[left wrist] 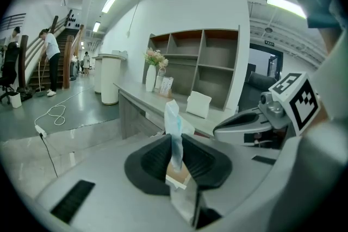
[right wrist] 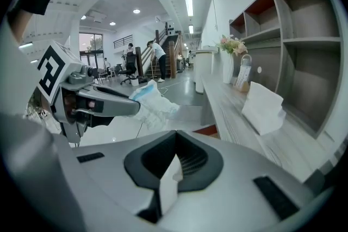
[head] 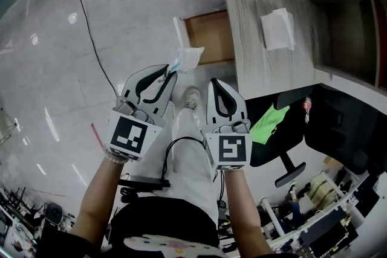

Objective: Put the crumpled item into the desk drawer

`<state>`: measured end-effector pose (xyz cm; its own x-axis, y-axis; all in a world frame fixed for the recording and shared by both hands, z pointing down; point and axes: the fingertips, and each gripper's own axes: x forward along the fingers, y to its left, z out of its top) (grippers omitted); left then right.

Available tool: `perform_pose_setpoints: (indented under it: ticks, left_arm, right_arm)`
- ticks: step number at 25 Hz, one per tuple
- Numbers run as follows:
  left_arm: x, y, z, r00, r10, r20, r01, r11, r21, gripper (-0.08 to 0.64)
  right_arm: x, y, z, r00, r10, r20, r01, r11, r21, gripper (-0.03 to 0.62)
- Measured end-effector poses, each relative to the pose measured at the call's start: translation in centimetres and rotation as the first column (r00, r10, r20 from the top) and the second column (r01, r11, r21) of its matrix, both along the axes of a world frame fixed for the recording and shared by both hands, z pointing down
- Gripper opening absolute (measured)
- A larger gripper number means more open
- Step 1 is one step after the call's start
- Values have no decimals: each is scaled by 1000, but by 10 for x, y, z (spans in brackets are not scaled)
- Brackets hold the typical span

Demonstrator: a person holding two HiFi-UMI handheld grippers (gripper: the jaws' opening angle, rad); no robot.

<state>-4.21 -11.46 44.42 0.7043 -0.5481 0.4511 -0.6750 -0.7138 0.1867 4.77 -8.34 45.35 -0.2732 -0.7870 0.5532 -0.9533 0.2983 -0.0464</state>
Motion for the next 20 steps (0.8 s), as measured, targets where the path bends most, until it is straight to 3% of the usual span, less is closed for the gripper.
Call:
perform_pose_setpoints:
  ticks: [20]
  left_arm:
    - [41,-19,115,991,123,58,-121,992,-43,63]
  right_arm:
    - [0,12,71,999,50,16,-49,998,-39,5]
